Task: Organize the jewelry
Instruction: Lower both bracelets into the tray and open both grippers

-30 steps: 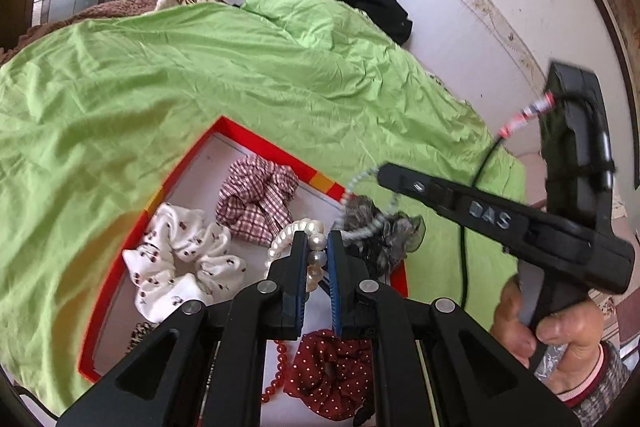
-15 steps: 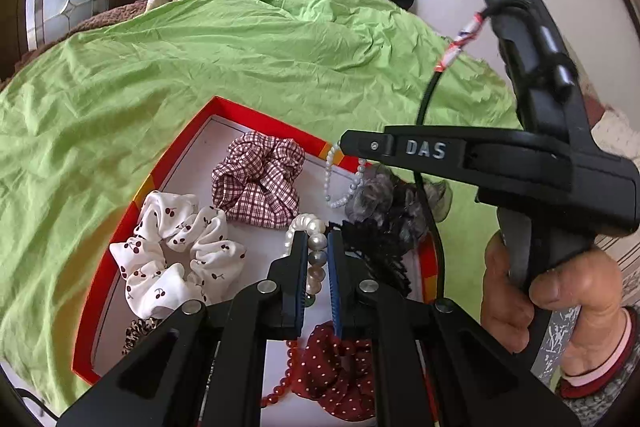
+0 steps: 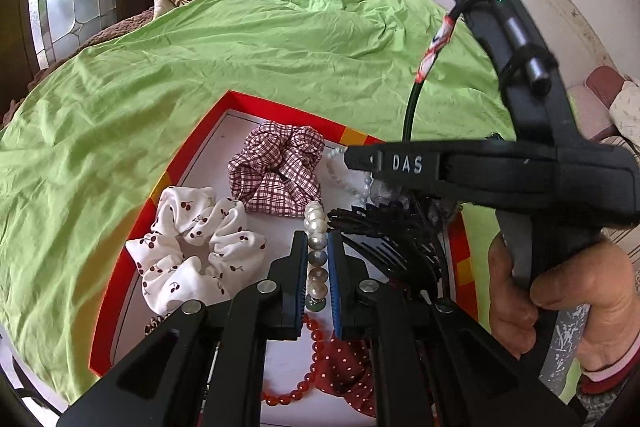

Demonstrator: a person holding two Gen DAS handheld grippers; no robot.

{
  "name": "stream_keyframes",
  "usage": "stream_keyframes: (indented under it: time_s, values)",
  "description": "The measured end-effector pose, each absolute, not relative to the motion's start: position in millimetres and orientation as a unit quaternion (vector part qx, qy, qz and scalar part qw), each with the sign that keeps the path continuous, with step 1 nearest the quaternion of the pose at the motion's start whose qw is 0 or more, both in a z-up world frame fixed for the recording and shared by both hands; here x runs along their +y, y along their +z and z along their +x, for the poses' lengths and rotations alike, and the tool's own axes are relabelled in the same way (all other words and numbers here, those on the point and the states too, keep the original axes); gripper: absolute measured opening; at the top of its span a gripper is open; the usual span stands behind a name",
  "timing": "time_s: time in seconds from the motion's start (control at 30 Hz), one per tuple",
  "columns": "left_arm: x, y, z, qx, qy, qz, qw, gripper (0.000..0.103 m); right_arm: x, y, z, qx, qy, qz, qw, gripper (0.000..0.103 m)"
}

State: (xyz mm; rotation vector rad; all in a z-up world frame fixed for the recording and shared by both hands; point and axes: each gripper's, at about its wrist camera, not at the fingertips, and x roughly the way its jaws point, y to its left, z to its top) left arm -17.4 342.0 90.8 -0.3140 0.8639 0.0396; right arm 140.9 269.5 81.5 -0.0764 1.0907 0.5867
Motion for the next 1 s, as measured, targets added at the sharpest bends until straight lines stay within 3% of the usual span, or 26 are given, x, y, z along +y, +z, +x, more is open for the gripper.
stream_keyframes:
  time_s: [0.67,0.77,0.8,0.87,0.93,1.0]
  values:
    - [335,93,-20,0.415,0.056,-0.099,0.903,0.010,262,64,145,0.532,0.253,-0.020,0.808,0.007]
    - [332,97,-22,0.406,0.062,-0.085,0.908,0.010,256,73,144,0.528,0.256,-0.001,0.810,0.016]
    - [332,99,-22,0.403,0.061,-0.084,0.909,0.010,254,77,144,0.524,0.257,0.004,0.812,0.025]
    - [331,102,-24,0.397,0.058,-0.081,0.912,0.012,248,90,140,0.511,0.257,0.012,0.820,0.032]
    - [330,105,-27,0.391,0.059,-0.077,0.915,0.027,240,103,135,0.499,0.258,0.015,0.827,0.033]
    - [329,108,-30,0.382,0.063,-0.077,0.919,0.035,231,114,131,0.490,0.258,0.019,0.833,0.033]
